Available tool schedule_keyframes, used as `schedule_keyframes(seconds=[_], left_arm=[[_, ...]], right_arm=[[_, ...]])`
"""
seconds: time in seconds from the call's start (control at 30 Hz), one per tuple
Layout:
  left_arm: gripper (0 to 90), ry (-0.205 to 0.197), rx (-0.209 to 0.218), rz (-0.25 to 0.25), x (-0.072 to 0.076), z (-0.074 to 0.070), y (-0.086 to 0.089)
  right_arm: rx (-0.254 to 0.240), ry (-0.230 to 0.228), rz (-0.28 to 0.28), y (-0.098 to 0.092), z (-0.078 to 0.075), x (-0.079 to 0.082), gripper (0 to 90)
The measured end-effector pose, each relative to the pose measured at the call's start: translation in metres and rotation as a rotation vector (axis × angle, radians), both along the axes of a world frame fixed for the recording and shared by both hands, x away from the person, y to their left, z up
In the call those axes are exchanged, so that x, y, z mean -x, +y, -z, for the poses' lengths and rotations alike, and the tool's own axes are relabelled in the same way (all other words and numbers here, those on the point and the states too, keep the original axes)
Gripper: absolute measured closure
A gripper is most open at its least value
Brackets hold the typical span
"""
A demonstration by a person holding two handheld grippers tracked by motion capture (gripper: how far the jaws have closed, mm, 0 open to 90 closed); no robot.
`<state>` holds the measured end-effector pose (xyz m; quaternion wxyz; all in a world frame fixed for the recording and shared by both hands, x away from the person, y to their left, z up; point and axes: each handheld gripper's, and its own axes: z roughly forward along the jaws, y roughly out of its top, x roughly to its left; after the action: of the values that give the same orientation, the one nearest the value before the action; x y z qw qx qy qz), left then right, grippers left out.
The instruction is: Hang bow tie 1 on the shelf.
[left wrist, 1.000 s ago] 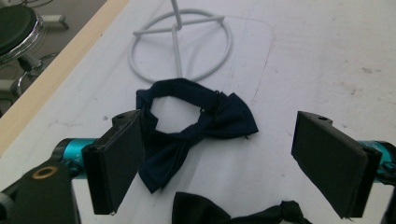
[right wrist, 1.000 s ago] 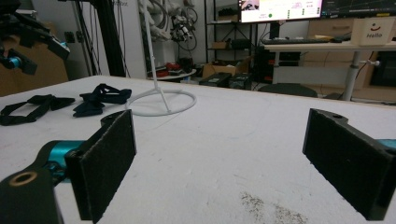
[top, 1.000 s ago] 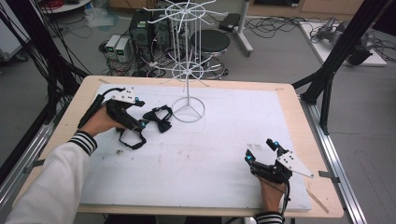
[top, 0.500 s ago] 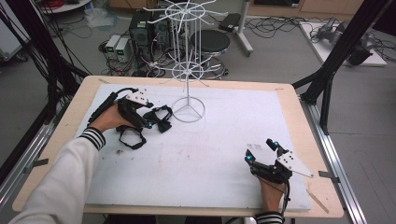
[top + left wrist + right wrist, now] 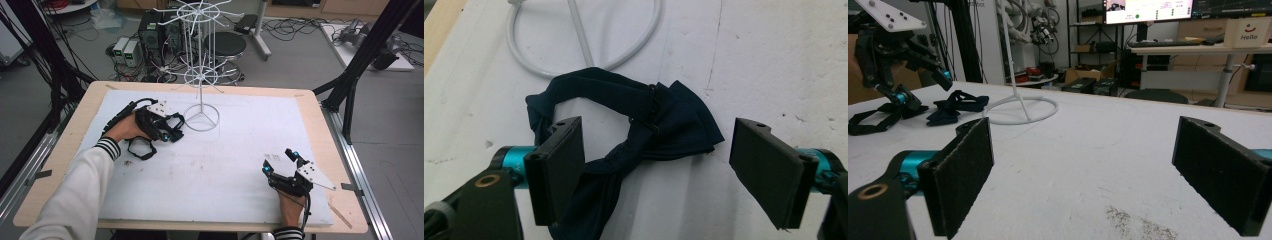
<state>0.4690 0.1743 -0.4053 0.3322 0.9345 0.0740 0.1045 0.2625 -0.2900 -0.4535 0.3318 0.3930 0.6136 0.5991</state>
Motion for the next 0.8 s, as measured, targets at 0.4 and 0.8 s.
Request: schedule_keyframes(seconds=[0.4,0.8], left_arm=[[26.5,0.009,-0.041,0.008,-0.010,0.009,0.003],[31.6,0.030,-0.043,0.015,-0.019,0.013,-0.001]], right_arm=[[-0.009,-0.001,0.002,0.000,0.000,0.001,9.0],[-0.014,-0.003,-0.001,-0.001,0.000,0.001,9.0]])
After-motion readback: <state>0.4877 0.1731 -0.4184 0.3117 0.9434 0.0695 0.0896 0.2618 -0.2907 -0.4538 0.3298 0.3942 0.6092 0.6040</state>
